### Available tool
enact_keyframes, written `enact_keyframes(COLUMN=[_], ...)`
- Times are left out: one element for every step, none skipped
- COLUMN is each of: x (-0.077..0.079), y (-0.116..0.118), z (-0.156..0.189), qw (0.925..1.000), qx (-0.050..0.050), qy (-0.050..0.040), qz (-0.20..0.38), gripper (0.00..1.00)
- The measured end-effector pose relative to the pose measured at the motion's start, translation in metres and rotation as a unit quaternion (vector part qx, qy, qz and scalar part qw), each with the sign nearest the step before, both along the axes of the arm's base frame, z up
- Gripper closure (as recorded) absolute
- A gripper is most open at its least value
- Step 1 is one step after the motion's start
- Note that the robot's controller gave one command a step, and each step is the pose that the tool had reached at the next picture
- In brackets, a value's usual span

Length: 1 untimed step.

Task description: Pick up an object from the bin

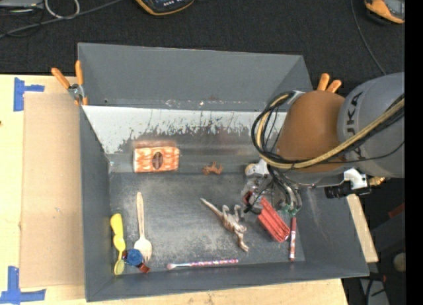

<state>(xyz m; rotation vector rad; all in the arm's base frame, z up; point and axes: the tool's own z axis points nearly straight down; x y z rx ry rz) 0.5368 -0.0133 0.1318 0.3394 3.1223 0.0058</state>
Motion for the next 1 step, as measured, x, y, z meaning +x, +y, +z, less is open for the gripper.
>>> enact_keyframes(x=[-0.0068], y=[0.0221], z=[0.0650], qw=[1.0000], qx=[0.000], qy=[0.0017], qz=[0.005], gripper=[1.00])
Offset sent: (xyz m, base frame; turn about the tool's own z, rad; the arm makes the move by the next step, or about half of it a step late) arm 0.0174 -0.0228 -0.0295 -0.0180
